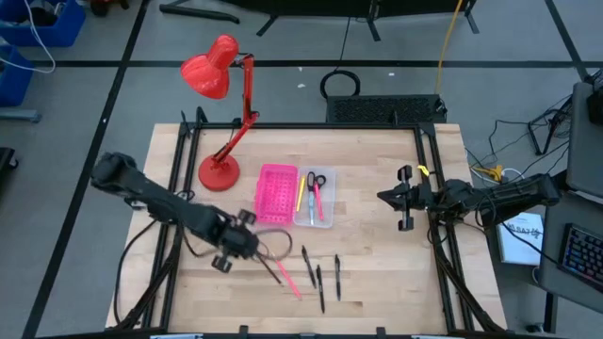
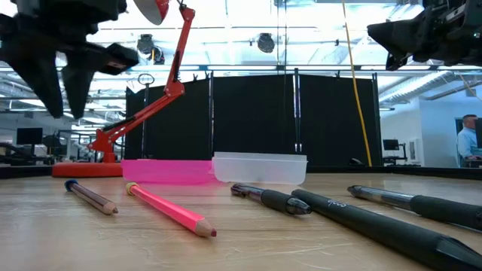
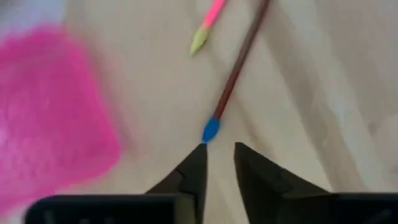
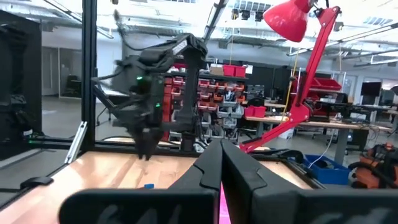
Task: Pick & place school supplies into a supply box
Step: Put the brown pencil into the supply box
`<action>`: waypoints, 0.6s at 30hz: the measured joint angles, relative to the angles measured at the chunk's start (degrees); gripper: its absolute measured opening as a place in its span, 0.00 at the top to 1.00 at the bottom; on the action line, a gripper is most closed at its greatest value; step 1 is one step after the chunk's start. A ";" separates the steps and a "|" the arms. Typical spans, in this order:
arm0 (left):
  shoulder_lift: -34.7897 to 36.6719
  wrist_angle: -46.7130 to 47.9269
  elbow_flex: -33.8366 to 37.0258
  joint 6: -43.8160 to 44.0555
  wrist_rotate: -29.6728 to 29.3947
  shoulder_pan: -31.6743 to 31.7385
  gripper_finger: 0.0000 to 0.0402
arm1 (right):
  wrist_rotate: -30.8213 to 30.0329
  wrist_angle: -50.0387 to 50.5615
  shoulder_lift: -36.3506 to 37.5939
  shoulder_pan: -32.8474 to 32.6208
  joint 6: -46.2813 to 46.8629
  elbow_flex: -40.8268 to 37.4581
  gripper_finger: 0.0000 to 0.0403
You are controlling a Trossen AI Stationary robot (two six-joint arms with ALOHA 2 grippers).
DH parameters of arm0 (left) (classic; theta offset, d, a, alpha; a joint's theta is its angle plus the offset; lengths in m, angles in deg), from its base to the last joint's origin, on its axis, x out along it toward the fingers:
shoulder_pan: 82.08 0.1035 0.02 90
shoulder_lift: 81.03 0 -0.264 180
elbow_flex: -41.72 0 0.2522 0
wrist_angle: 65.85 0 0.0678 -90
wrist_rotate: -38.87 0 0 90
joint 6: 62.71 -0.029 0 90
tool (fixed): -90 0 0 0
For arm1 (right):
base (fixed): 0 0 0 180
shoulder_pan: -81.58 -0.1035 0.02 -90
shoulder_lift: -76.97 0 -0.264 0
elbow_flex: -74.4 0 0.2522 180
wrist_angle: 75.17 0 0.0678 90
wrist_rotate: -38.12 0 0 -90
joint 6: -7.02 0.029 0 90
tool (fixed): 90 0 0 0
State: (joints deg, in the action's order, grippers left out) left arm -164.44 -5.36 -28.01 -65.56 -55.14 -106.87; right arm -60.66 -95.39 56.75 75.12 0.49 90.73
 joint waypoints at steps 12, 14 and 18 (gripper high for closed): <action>-15.46 -0.28 -13.85 -8.05 2.76 -3.41 0.52 | -0.07 -2.31 -1.50 -0.02 -3.52 -0.02 1.00; -16.27 0.08 -13.95 -9.71 2.94 -3.20 0.53 | -0.07 -2.30 -1.52 -0.02 -3.58 -0.02 1.00; -17.80 2.86 -13.98 -11.24 2.97 -2.46 0.57 | -0.07 -2.10 -1.63 -0.02 -3.58 -0.02 1.00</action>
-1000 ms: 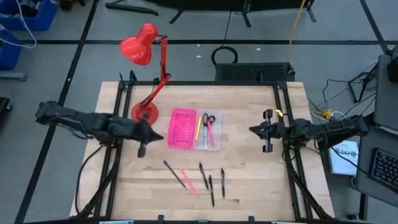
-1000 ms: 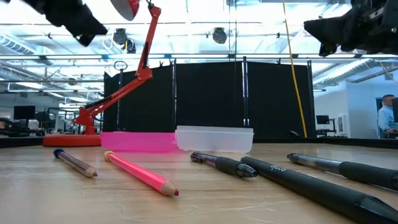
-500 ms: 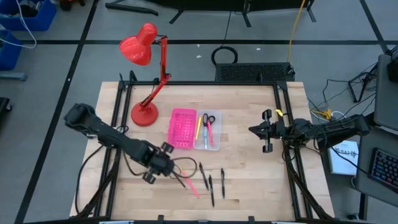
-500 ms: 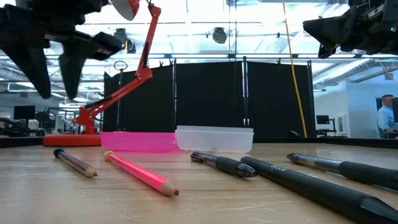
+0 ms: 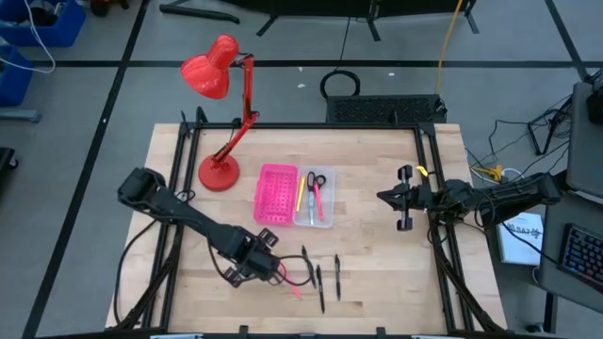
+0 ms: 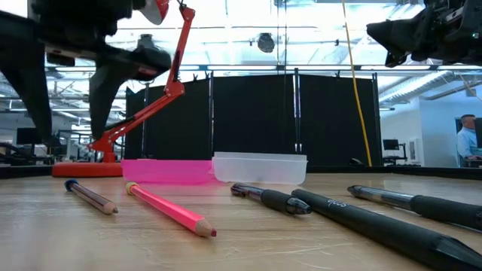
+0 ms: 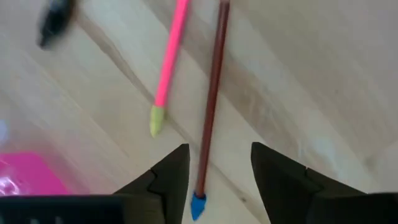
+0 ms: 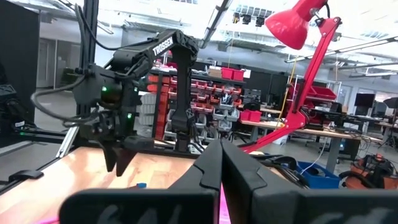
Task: Pick & place school supplies into a supply box
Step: Put the brown pencil into the supply box
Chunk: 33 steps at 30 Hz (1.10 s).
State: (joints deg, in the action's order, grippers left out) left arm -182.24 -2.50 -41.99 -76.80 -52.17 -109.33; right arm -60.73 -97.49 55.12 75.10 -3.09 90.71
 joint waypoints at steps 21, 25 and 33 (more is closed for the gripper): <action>-2.34 -8.37 11.05 1.07 2.51 3.17 0.70 | -0.04 0.34 0.00 0.01 0.39 -0.03 1.00; -2.40 -9.49 11.19 0.90 2.47 3.21 0.74 | -0.04 0.36 0.00 0.02 0.63 -0.04 1.00; -2.49 -8.60 11.23 -1.51 3.79 2.86 0.96 | -0.02 0.36 0.00 0.00 0.63 -0.02 1.00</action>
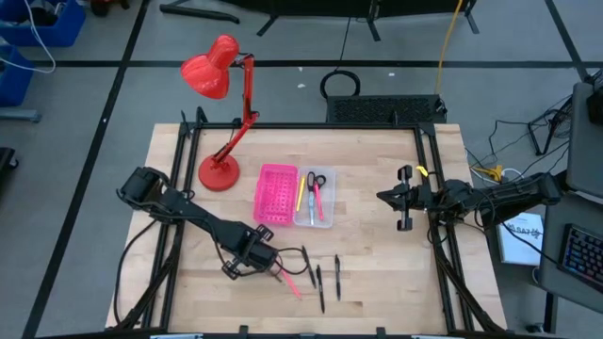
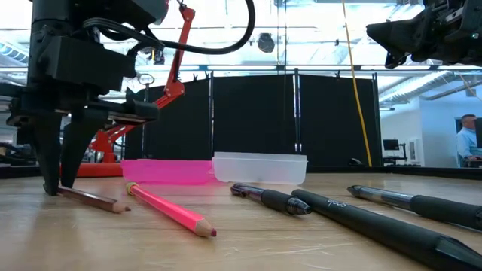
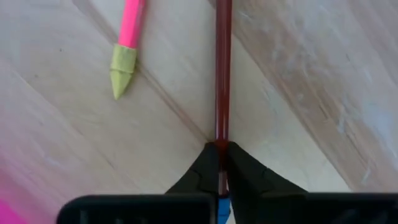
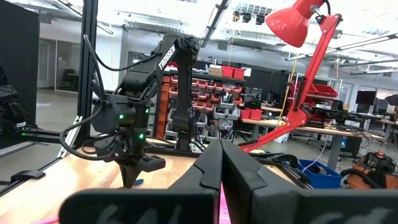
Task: Pick & place school supplies into a supply box
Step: Put the brown pencil into the supply box
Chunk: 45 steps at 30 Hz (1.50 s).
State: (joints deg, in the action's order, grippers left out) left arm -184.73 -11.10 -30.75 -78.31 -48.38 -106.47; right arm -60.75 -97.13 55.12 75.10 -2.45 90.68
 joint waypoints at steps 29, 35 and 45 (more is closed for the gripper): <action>1.46 10.95 -20.54 -24.71 -20.32 2.03 0.98 | 0.00 -0.27 -0.15 0.02 -0.28 0.00 1.00; 1.57 2.02 -22.49 -53.44 -24.18 9.89 0.97 | 0.00 -0.47 -0.15 0.01 -0.25 0.00 1.00; 1.57 -12.57 -21.60 -84.10 -17.90 27.71 0.97 | -0.02 -0.44 -1.91 0.02 0.86 0.01 1.00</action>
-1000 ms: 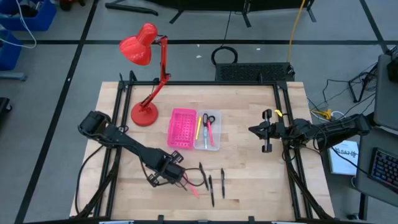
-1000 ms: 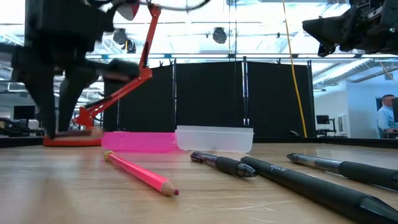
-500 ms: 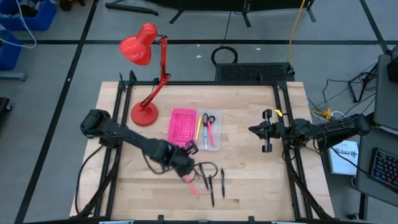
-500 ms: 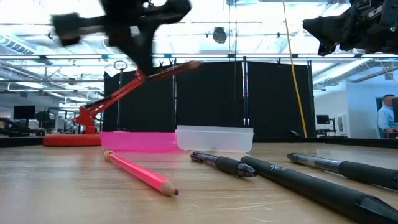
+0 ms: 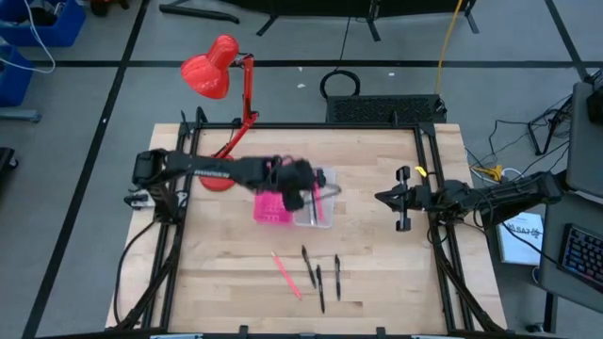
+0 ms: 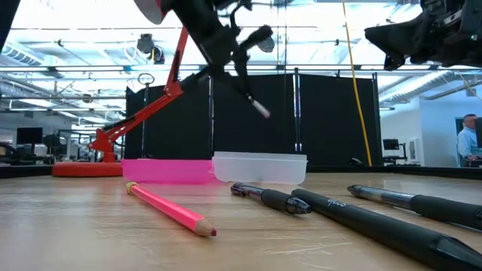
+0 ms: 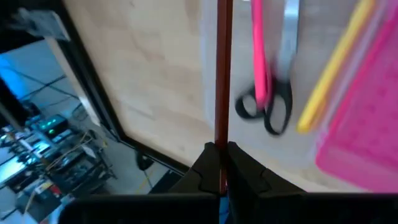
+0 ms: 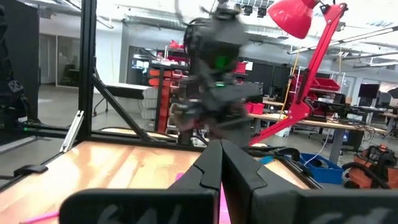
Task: Pick & place school supplies into a supply box
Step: Put the brown pencil into the supply box, then put the pink pencil into the supply box
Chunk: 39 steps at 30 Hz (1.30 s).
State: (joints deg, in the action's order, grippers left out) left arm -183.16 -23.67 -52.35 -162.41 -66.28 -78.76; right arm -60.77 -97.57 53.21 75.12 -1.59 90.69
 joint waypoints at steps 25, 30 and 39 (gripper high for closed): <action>-10.32 -2.99 0.00 -7.96 18.75 13.45 1.00 | 0.00 -2.01 -1.44 0.00 -8.54 0.01 1.00; -9.23 -3.05 0.00 -1.77 18.18 13.23 0.95 | 0.00 -1.46 -2.33 0.00 -8.58 0.01 1.00; 11.99 8.22 -0.01 17.56 30.32 12.16 0.99 | -0.07 -2.21 -2.74 0.00 -8.62 -0.01 1.00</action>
State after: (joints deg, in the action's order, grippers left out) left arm -171.17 -15.45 -52.37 -144.86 -35.96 -66.60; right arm -60.83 -99.77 50.47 75.12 -10.21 90.68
